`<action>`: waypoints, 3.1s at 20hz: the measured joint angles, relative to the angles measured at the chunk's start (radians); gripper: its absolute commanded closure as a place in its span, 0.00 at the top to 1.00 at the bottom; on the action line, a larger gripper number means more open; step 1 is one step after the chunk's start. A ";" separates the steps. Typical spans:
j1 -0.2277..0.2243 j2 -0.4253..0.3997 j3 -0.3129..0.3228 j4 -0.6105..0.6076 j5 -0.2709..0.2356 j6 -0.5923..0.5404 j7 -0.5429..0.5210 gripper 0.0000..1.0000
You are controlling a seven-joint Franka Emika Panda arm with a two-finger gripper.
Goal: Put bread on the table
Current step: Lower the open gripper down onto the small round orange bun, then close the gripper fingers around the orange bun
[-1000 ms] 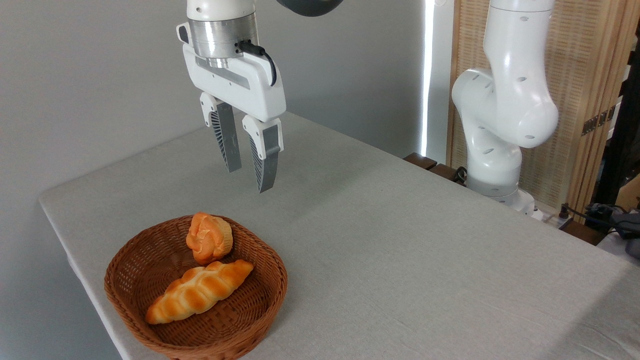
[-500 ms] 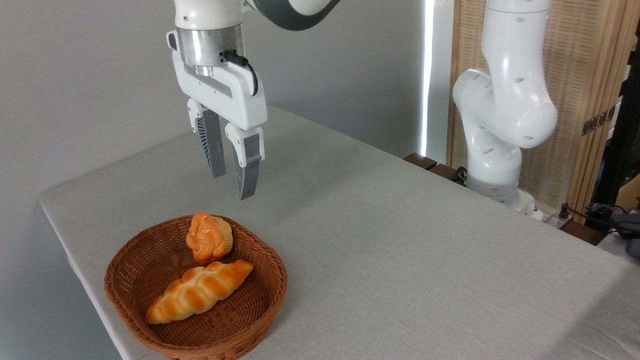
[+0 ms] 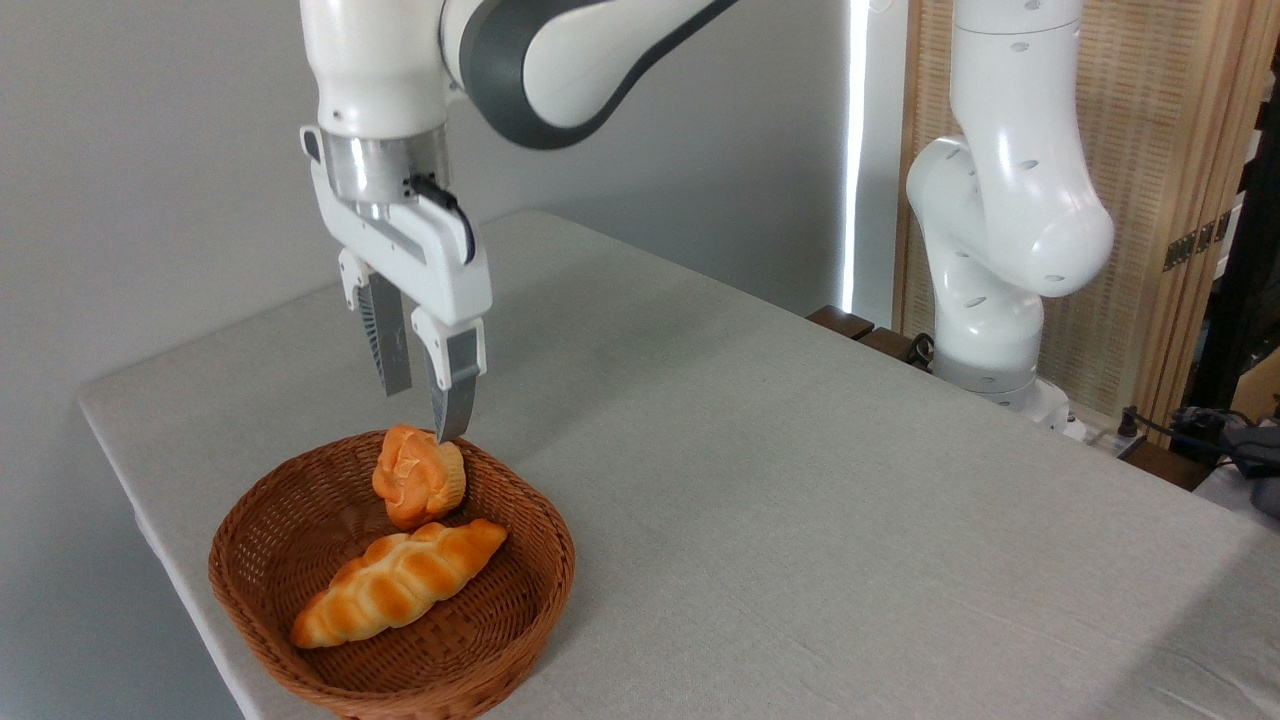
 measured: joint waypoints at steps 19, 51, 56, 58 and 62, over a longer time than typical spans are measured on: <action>0.000 0.065 -0.002 0.000 -0.096 0.039 0.000 1.00; 0.003 0.100 -0.002 0.002 -0.051 0.059 0.003 0.62; 0.004 0.100 -0.002 0.002 -0.051 0.059 0.003 0.53; 0.004 0.100 -0.002 0.002 -0.051 0.059 0.003 0.54; 0.004 0.100 -0.002 0.002 -0.051 0.059 0.003 0.55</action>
